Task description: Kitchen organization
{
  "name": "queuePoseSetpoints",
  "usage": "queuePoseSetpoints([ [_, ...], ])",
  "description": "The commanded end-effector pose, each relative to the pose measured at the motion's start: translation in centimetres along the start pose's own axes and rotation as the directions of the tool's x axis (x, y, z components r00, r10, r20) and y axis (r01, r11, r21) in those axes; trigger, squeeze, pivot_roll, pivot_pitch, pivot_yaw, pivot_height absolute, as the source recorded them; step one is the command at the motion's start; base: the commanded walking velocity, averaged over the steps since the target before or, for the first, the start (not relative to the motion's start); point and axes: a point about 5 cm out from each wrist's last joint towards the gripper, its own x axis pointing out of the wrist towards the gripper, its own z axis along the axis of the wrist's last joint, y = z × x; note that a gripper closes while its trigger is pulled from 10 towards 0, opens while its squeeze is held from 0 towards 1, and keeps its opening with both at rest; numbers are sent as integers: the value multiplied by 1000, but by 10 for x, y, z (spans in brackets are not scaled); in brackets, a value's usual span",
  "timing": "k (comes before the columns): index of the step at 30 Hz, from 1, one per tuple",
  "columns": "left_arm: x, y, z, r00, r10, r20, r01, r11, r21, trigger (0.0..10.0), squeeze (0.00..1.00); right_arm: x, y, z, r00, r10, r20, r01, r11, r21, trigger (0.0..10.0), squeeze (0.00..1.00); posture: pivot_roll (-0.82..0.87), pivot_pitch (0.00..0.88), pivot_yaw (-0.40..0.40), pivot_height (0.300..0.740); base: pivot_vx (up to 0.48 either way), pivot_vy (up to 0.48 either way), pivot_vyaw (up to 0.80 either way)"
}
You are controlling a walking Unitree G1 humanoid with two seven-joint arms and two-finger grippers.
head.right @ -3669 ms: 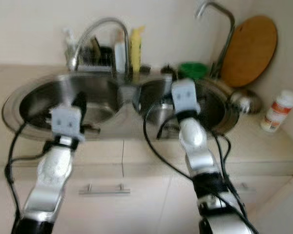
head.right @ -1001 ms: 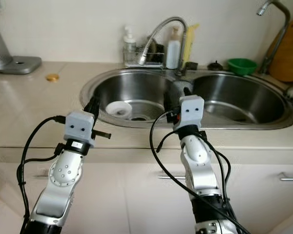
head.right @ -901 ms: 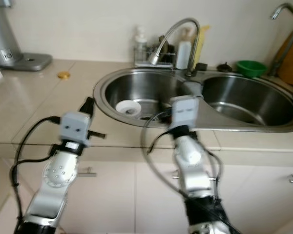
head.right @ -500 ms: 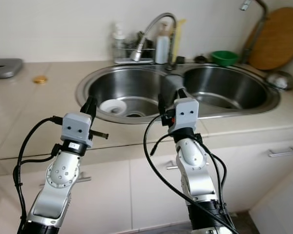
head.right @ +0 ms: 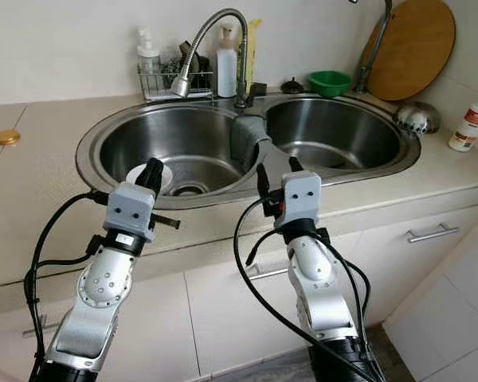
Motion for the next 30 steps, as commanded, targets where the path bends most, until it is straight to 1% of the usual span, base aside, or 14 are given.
queuePoseSetpoints([
  [1, 1, -3, 1, 1000, -21, 10, 21, 1000, 5, 10000, 0, 1, -1, 5, 1000, -6, 24, 6, 1000, -8, 10000, 0, -44, 0, -25, 740, 0, 0, -800],
  [4, 1, -3, 1, 1000, -24, 11, 24, 1000, 8, 10000, 0, 1, -1, 5, 1000, -7, 25, 8, 1000, -10, 10000, 0, -44, 0, -25, 740, 0, 0, -800],
  [6, 1, -3, 1, 1000, -27, 12, 26, 1000, 10, 10000, 0, 1, 0, 5, 1000, -9, 25, 9, 1000, -11, 10000, 0, -42, 0, -27, 740, 0, -277, -800],
  [8, 1, -5, 4, 999, -32, 35, 31, 999, 13, 10000, 0, 2, 1, 5, 1000, -8, 29, 8, 1000, -9, 10000, 0, -42, 0, -26, 740, 0, -480, -800],
  [10, 0, -3, 6, 999, -15, 45, 16, 1000, -12, 10000, 0, 2, 1, 6, 999, -8, 34, 8, 1000, -7, 10000, 0, -41, 0, -26, 740, 0, 0, -800],
  [12, 1, -3, 2, 1000, -15, 15, 15, 1000, 7, 10000, 0, 2, 1, 6, 999, -8, 37, 9, 1000, -7, 10000, 0, -40, 0, -28, 740, 0, 0, -800],
  [14, 1, -2, 3, 999, -17, 29, 17, 1000, 1, 10000, 0, 2, 0, 6, 999, -10, 41, 11, 1000, -4, 10000, 0, -40, 0, -28, 740, 0, 0, -800],
  [30, -1, -7, 5, 998, -37, 47, 37, 999, -3, 10000, 0, -1, -4, 5, 999, -24, 49, 24, 1000, -11, 10000, 0, -51, 0, -29, 740, 0, 0, -800],
])
